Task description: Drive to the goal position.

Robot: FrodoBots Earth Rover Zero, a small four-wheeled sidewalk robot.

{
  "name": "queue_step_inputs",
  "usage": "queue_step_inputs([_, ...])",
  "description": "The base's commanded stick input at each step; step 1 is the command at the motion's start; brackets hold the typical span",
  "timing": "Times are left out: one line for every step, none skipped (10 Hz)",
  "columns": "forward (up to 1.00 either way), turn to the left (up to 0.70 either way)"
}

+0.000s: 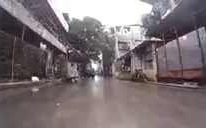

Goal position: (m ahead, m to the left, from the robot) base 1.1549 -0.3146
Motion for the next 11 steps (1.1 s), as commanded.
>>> queue_step_inputs([0.99,0.0])
queue_step_inputs([0.99,0.0])
queue_step_inputs([0.99,0.0])
queue_step_inputs([0.99,0.0])
queue_step_inputs([0.99,0.0])
queue_step_inputs([0.99,0.0])
queue_step_inputs([0.99,0.0])
queue_step_inputs([0.99,0.0])
queue_step_inputs([0.99,0.0])
queue_step_inputs([0.99,0.0])
queue_step_inputs([0.99,0.0])
